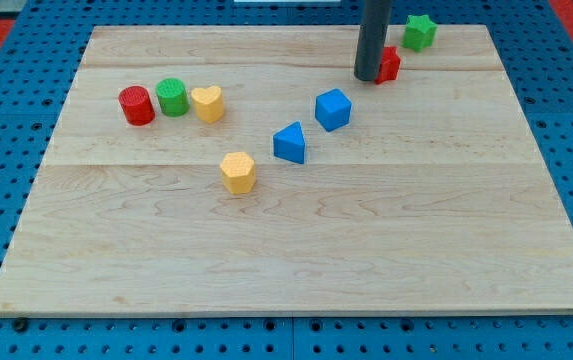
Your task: Push both the blue blocks close to each other
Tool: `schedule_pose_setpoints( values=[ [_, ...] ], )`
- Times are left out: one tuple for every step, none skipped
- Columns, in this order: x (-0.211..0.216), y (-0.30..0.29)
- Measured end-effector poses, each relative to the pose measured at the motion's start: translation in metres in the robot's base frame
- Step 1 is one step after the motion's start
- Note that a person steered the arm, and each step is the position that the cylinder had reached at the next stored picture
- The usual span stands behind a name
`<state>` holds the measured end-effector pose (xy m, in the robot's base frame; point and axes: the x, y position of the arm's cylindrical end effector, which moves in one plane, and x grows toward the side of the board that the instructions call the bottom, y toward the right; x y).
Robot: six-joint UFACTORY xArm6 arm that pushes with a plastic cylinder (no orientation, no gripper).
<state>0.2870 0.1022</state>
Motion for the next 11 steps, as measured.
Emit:
schedule_pose_setpoints(
  values=[
    [0.031, 0.008],
    [0.112, 0.053],
    [0.117, -0.032],
    [0.098, -0.076],
    [0.096, -0.103],
    [0.08, -0.073],
    [0.06, -0.02],
    [0.077, -0.023],
    [0.088, 0.049],
    [0.037, 0.082],
    [0.017, 0.056]
  ],
)
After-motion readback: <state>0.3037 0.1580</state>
